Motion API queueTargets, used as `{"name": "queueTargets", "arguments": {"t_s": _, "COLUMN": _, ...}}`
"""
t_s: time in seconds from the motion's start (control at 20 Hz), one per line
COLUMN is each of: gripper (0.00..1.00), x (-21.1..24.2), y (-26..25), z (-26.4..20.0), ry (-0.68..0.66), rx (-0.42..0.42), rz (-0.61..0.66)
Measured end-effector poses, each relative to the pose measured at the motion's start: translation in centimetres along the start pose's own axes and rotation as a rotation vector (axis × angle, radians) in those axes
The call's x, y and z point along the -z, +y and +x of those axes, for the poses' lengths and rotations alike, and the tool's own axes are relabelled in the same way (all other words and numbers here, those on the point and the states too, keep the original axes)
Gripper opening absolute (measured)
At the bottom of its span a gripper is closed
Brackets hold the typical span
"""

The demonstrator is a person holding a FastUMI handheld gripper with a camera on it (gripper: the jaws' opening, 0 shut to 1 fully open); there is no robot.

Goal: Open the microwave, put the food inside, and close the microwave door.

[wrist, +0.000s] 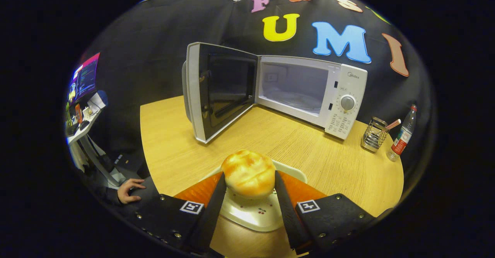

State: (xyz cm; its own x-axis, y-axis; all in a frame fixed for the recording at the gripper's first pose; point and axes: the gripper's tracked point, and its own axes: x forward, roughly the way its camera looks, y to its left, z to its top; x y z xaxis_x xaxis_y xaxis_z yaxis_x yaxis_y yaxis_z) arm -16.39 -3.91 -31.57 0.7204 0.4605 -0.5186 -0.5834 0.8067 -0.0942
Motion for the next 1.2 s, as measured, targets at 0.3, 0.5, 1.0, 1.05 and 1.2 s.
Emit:
{"name": "queueTargets", "arguments": {"t_s": 0.3, "gripper": 0.73, "x": -6.9, "y": -0.2, "z": 3.3, "ry": -0.1, "rx": 0.031, "rz": 0.132}}
{"name": "queueTargets", "arguments": {"t_s": 0.5, "gripper": 0.73, "x": -12.0, "y": 0.5, "z": 5.8, "ry": -0.19, "rx": 0.011, "rz": 0.196}}
{"name": "queueTargets", "arguments": {"t_s": 1.0, "gripper": 0.73, "x": -18.5, "y": -3.1, "z": 14.5, "ry": -0.251, "rx": 0.062, "rz": 0.564}}
{"name": "queueTargets", "arguments": {"t_s": 1.05, "gripper": 0.73, "x": -18.7, "y": -3.9, "z": 15.5, "ry": -0.259, "rx": 0.081, "rz": 0.591}}
{"name": "queueTargets", "arguments": {"t_s": 1.2, "gripper": 0.73, "x": -19.5, "y": -4.4, "z": 18.4, "ry": -0.259, "rx": 0.09, "rz": 0.684}}
